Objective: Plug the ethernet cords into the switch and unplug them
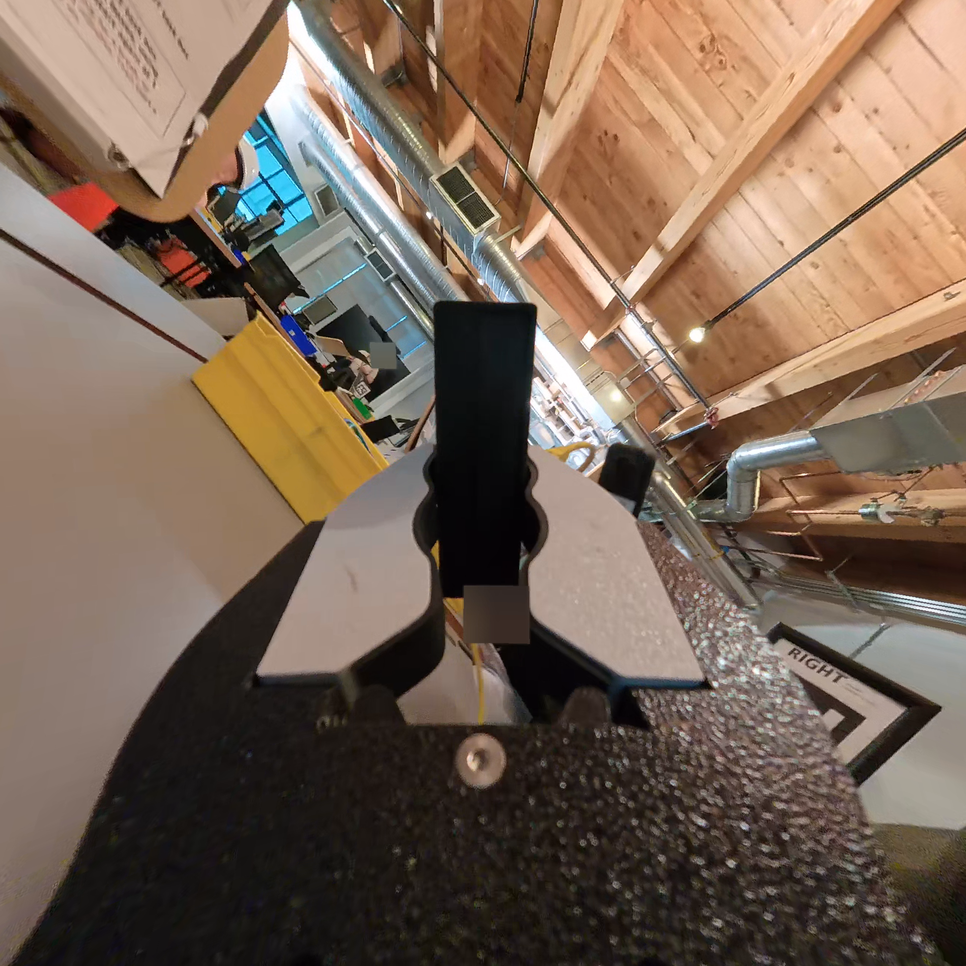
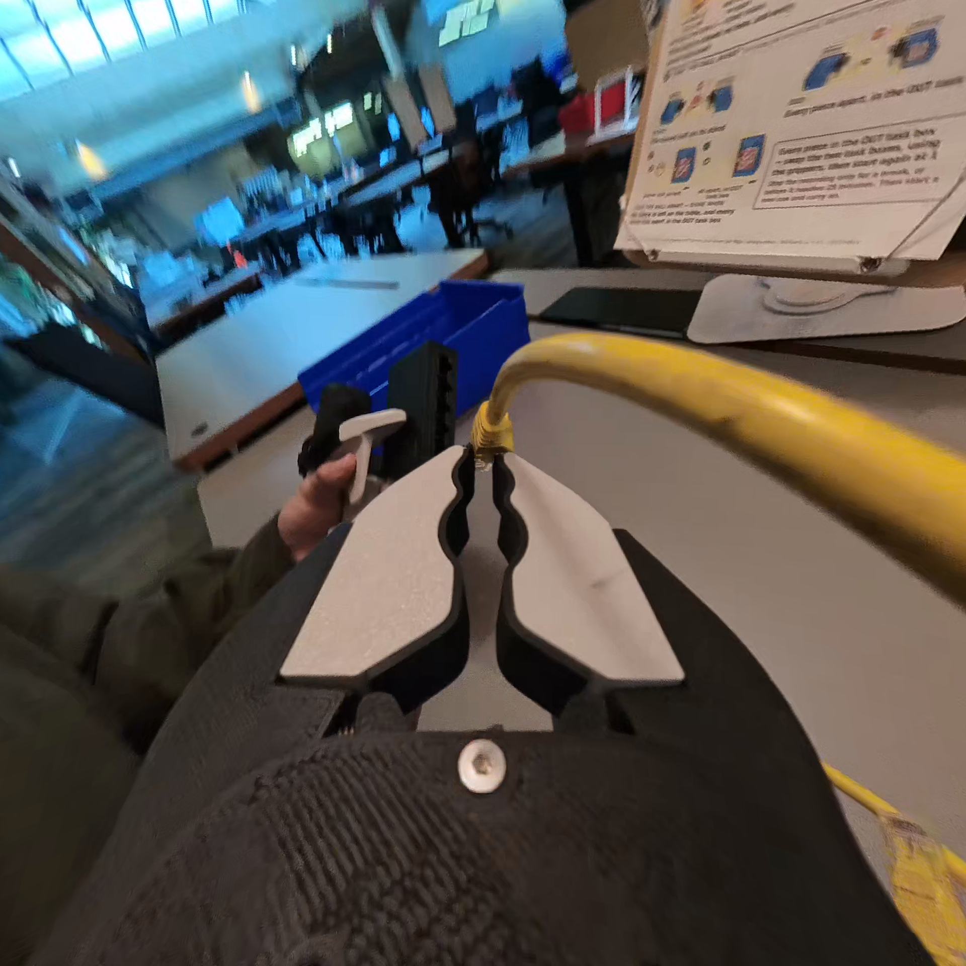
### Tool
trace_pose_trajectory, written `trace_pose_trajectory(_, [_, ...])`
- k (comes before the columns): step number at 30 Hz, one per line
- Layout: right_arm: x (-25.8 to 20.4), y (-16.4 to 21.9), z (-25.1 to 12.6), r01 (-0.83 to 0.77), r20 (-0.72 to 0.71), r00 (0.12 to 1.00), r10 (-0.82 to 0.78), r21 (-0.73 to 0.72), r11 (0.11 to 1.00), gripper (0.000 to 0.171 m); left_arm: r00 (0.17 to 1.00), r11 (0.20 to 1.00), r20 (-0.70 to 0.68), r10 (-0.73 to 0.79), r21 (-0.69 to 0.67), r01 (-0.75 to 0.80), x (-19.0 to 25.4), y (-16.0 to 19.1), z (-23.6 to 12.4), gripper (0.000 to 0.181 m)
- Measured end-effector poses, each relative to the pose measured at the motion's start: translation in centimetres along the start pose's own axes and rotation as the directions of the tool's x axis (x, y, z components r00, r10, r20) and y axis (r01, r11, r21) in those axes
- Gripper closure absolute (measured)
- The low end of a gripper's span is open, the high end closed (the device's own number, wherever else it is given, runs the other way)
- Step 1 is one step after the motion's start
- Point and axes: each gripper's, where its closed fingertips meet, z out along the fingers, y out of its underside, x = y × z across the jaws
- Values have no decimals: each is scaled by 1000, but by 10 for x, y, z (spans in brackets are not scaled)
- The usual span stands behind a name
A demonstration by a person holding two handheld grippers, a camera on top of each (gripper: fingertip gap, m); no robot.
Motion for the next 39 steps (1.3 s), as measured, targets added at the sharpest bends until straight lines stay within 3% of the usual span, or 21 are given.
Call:
trace_pose_trajectory(4, [-3,-46,-30,141,-18,989,-144,-124,982,163,996,997,39,77,-16,-76,0,-10,-6,154])
trace_pose_trajectory(9, [8,-122,-63,252,-38,965,-258,-111,961,163,999,999,27,36,-27,-35,-3,-6,-6,154])
trace_pose_trajectory(12, [51,-153,-75,177,-30,983,-182,-125,976,163,999,998,24,34,-52,-33,-4,1,-3,155])
trace_pose_trajectory(17, [132,-160,-83,54,-138,987,-79,-177,983,163,999,997,17,30,-74,-29,-5,5,-2,155])
trace_pose_trajectory(28, [127,-266,-129,207,-255,940,-226,-99,973,163,1000,996,-3,-16,-86,16,-12,8,-3,155])
trace_pose_trajectory(33, [146,-269,-134,241,-322,908,-268,-121,963,163,1000,994,-30,-6,-107,3,-7,12,0,155])
trace_pose_trajectory(39, [204,-168,-94,170,-311,916,-252,-267,948,163,999,993,-34,-6,-120,2,-10,16,-1,155])
